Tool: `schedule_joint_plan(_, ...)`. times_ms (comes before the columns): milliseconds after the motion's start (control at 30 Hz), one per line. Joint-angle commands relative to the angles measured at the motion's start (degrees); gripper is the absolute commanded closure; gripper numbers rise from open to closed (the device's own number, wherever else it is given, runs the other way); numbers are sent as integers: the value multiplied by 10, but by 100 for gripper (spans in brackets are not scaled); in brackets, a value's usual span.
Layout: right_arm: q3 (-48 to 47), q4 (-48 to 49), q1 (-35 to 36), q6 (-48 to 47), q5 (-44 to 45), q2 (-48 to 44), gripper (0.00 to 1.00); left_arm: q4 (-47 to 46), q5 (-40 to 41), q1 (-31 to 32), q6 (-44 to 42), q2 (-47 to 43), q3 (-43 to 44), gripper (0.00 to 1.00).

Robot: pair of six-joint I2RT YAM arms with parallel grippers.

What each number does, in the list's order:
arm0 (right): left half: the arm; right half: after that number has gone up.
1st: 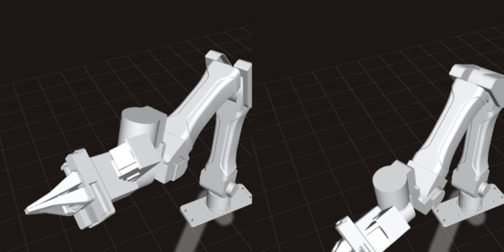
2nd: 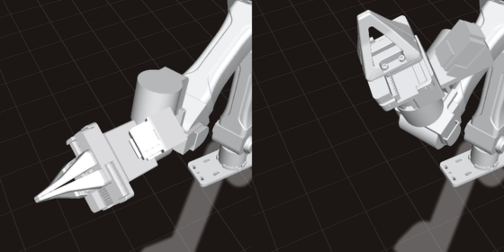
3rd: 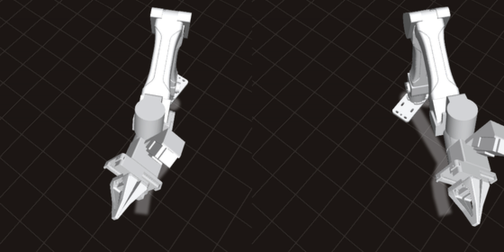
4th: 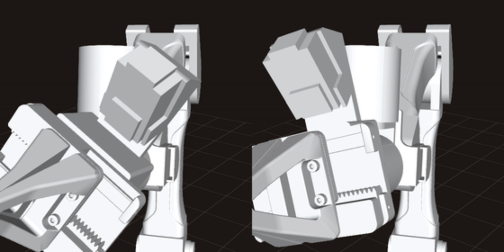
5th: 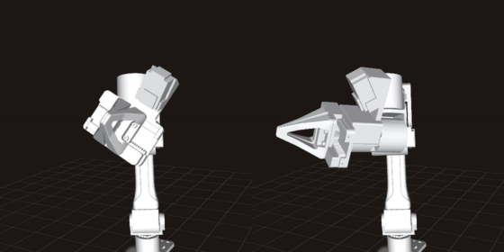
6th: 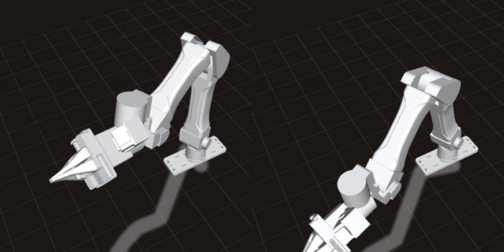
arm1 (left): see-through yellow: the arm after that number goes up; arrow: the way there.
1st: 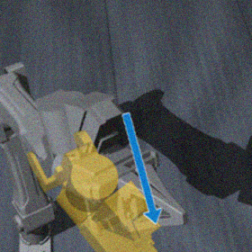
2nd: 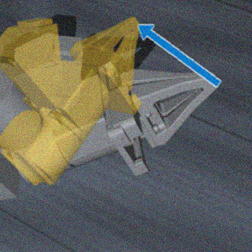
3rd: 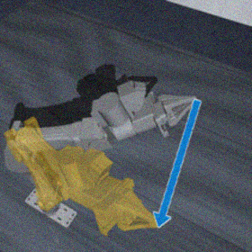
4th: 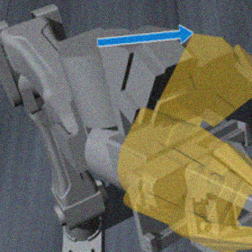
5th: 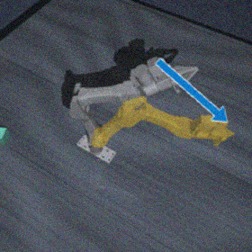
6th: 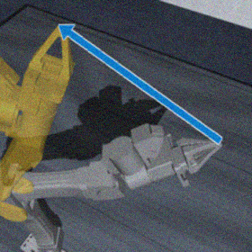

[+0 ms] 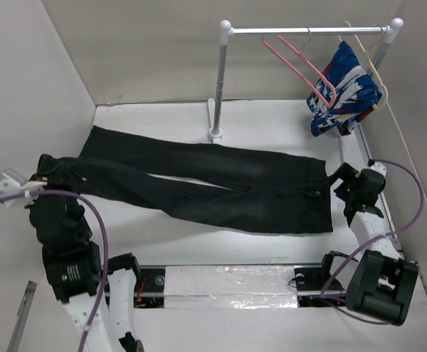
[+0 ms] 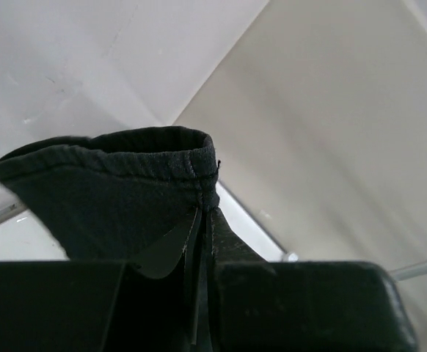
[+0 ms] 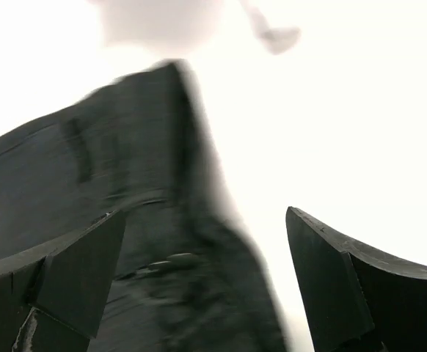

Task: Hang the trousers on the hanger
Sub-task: Flatten out the trousers at the center of the board.

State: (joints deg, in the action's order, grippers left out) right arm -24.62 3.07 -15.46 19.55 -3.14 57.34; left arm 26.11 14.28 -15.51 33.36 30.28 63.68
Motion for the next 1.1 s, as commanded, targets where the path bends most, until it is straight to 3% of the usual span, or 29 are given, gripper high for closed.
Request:
schedule_joint_plan(0,14,15,-69,17,-75,29,3,17,19,-2,9,-40,22,100)
schedule_joint_plan(133,10,32,-77,9,-108,93,3,31,29,4,-6,-83,59,100)
schedule_joint_plan(200,-4,40,-77,-3,-166,143,3,21,26,19,-10,-111,50,100)
schedule_joint_plan(333,-10,71,-77,-4,-230,198,14,-4,0,19,-44,-139,-2,100)
schedule_joint_plan(467,-12,80,-95,21,-224,203,93,-14,-3,24,-57,-120,-50,100)
schedule_joint_plan(500,-12,90,-95,29,-221,199,99,-25,-6,24,-60,-115,-58,100)
schedule_joint_plan(700,-81,30,-108,45,-108,182,100,-40,3,24,-72,-40,-92,100)
schedule_joint_plan(867,-115,35,-108,75,-64,210,100,-81,34,24,-50,38,-149,100)
schedule_joint_plan(1067,-139,21,-103,83,-15,226,100,-88,21,-23,-29,158,-151,100)
